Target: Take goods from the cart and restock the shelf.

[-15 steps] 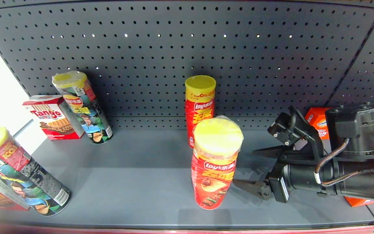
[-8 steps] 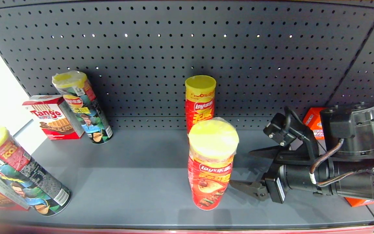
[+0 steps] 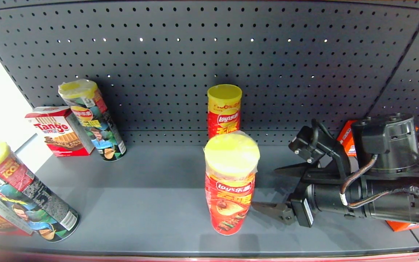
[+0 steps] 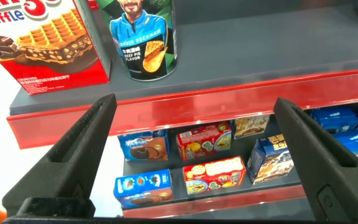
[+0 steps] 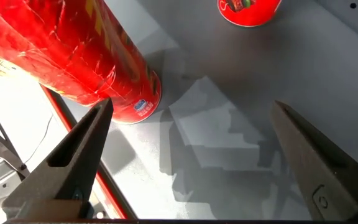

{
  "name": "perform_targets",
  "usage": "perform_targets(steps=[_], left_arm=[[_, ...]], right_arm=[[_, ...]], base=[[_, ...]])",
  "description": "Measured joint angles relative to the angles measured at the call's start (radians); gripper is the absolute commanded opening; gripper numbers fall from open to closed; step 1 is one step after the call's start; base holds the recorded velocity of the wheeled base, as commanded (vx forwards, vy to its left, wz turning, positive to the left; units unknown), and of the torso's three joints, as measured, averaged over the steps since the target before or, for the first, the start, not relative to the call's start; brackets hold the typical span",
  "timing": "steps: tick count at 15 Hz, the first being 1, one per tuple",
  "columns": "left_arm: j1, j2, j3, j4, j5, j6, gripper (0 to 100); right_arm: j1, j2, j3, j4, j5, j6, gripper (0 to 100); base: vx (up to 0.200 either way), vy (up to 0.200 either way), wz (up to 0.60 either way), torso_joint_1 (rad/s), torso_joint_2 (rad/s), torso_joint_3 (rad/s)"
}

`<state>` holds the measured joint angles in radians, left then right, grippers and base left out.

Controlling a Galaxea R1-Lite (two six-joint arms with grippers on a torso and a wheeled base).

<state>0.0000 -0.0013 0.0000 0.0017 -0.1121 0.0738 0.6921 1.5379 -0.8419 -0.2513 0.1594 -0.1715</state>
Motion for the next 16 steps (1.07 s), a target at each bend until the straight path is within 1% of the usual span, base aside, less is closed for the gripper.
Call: perform_targets(steps=[10, 12, 15, 16], left_arm=[[0.000, 0.000, 0.000, 0.000, 0.001, -0.001, 100], [0.000, 0.000, 0.000, 0.000, 0.001, -0.002, 100], [0.000, 0.000, 0.000, 0.000, 0.000, 0.000, 100], [0.000, 0.000, 0.000, 0.000, 0.000, 0.001, 100]], right_arm=[[-0.004, 0.006, 0.003, -0.018, -0.004, 0.002, 100], [-0.048, -0.023, 0.006, -0.035, -0.020, 0.006, 100], [-0.177, -0.130, -0.001, -0.040, -0.045, 0.014, 100], [-0.237, -0.186, 0.004, -0.042, -0.047, 0.019, 100]], base=[[0.000, 0.000, 0.00, 0.000, 0.00, 0.000], [0.000, 0.000, 0.00, 0.000, 0.00, 0.000], [0.000, 0.000, 0.00, 0.000, 0.00, 0.000], [0.000, 0.000, 0.00, 0.000, 0.00, 0.000]])
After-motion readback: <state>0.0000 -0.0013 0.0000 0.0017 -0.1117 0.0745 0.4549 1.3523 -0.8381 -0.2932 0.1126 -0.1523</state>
